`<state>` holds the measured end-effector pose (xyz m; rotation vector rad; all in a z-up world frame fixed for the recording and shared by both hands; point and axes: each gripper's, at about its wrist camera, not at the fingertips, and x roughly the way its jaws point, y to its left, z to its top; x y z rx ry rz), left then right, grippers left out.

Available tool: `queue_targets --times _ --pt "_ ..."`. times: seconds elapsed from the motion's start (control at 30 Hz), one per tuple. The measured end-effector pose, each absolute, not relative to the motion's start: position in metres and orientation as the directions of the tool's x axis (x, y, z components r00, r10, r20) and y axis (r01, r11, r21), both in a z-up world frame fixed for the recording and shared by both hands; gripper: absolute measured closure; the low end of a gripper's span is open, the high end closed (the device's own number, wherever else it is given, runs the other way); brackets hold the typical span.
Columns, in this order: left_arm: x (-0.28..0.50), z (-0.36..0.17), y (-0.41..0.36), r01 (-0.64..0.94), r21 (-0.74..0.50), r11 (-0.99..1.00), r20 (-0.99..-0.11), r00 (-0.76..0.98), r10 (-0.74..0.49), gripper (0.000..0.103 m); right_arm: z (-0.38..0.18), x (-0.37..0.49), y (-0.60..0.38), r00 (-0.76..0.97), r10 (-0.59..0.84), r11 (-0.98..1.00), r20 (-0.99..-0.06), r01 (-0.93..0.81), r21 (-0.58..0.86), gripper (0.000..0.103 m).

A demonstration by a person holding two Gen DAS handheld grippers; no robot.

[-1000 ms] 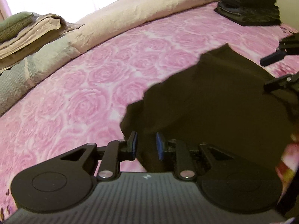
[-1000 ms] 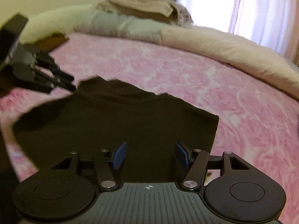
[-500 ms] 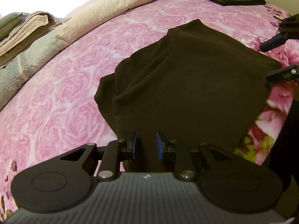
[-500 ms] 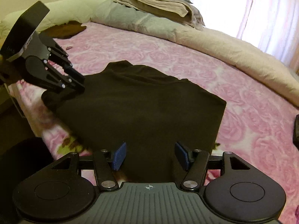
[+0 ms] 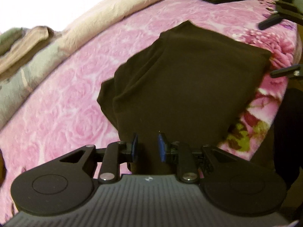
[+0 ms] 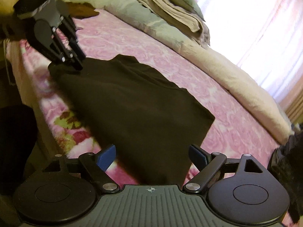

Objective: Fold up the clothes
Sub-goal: 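Grasp the folded t-shirt with both grippers and lift it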

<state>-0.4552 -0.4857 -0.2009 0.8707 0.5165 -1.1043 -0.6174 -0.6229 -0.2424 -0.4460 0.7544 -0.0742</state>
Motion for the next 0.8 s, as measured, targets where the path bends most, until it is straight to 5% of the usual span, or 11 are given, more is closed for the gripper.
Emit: queue_targets --times 0.17,0.33,0.4,0.63,0.8 --pt "-0.494 -0.2 -0.463 0.896 0.441 0.051 -0.644 0.356 -0.678 0.054 -0.263 -0.613 -0.603 0.744 -0.241 0.811 -0.624 -0.199 -0.55 0.017" --pt "-0.526 -0.231 -0.471 0.794 0.6 -0.097 -0.634 0.398 -0.664 0.054 -0.289 -0.6 -0.59 0.743 -0.248 0.727 -0.622 -0.282 -0.626 0.019" --pt "-0.531 -0.249 -0.481 0.721 0.675 -0.155 -0.626 0.448 -0.638 0.054 -0.302 -0.594 -0.586 0.741 -0.263 0.671 -0.618 -0.32 -0.668 0.036" --pt "-0.529 -0.287 -0.504 0.549 0.802 -0.237 -0.561 0.552 -0.617 0.055 -0.311 -0.588 -0.597 0.765 -0.281 0.629 -0.579 -0.309 -0.713 0.036" --pt "-0.52 -0.287 -0.512 0.564 0.797 -0.216 -0.559 0.553 -0.618 0.087 -0.326 -0.592 -0.6 0.79 -0.285 0.575 -0.543 -0.312 -0.756 0.036"
